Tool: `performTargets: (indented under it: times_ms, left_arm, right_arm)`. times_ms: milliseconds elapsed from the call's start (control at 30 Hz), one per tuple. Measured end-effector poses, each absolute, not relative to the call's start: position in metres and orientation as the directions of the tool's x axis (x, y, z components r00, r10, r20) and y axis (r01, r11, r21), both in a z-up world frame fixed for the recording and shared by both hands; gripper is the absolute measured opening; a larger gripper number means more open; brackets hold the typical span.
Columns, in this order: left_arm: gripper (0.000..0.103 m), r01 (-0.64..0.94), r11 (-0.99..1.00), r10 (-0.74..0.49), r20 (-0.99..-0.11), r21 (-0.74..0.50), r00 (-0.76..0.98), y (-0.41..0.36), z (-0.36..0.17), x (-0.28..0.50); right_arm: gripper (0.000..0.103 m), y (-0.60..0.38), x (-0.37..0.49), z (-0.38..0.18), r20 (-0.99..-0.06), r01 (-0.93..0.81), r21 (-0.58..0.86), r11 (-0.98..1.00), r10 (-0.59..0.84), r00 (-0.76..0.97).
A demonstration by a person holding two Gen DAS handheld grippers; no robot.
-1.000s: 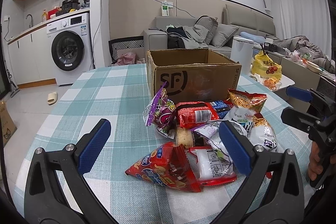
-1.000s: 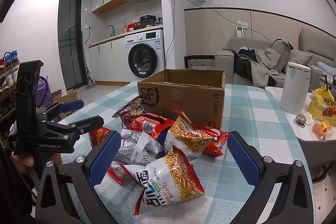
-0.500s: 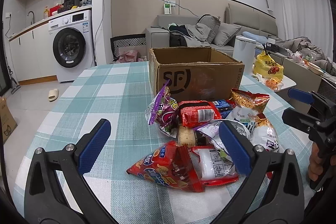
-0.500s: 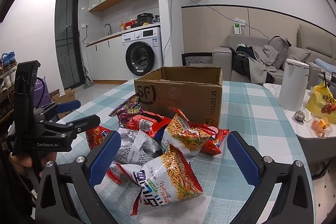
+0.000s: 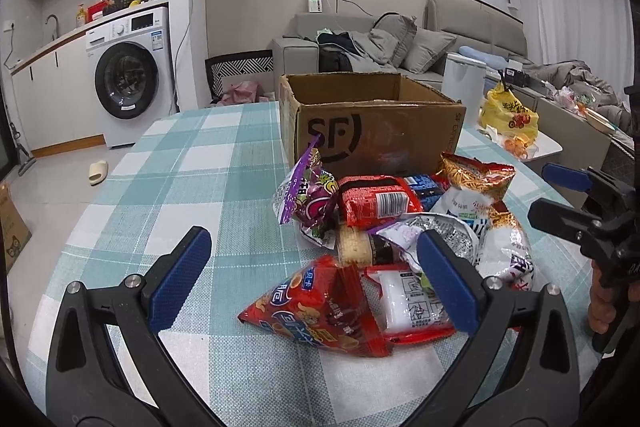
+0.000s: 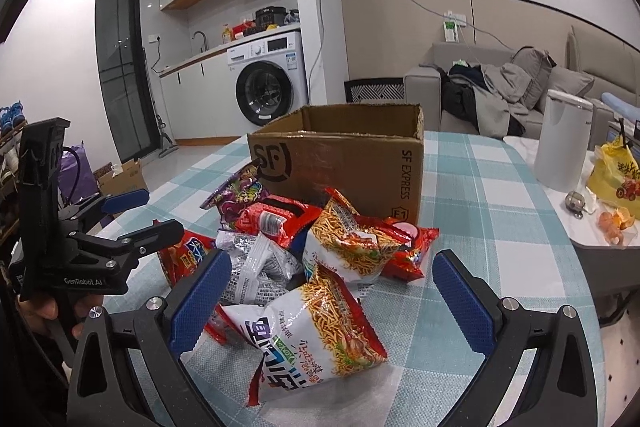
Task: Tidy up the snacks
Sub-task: 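Grasp the red triangular snack bag with left tool while right tool grasps the white noodle bag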
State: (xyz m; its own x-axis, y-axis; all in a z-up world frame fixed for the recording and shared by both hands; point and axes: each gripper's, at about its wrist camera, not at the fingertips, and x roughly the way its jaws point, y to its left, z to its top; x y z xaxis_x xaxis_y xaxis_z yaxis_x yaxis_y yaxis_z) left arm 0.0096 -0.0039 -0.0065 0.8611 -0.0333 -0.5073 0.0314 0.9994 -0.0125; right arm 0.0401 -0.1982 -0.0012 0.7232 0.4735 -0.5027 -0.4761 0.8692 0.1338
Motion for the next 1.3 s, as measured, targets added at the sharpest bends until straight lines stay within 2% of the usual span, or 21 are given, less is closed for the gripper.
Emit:
performTargets:
  times_ms: [200,433,767,1000,1200,1300]
  left_arm:
    - [0.102,0.053,0.999,-0.048,-0.558,-0.008,0.828,-0.003,-0.011,0.012]
    - [0.102,0.065,0.998,-0.066,-0.606,-0.024,0.793,0.002,-0.016,0.016]
    - [0.102,0.014,1.000,-0.026,-0.671,-0.024,0.741,0.010,-0.032,0.031]
    - [0.102,0.004,0.997,-0.058,-0.704,-0.078,0.708,0.020,-0.041,0.042]
    - [0.102,0.000,0.997,-0.058,-0.728,-0.079,0.684,0.021,-0.049,0.051]
    - [0.102,0.000,0.997,-0.060,-0.736,-0.082,0.674,0.021,-0.051,0.052]
  right_arm:
    - [0.103,-0.201,0.046,-0.004,-0.558,-0.491,0.184,0.852,0.502,0.661]
    - [0.103,-0.187,0.044,-0.018,-0.628,-0.526,0.153,0.837,0.493,0.602]
    - [0.103,-0.178,0.049,-0.036,-0.694,-0.542,0.166,0.824,0.488,0.529]
    - [0.102,-0.174,0.056,-0.045,-0.733,-0.533,0.182,0.826,0.476,0.486]
    - [0.095,-0.171,0.059,-0.047,-0.745,-0.531,0.193,0.825,0.475,0.468]
    - [0.088,-0.171,0.060,-0.047,-0.743,-0.533,0.199,0.822,0.482,0.466]
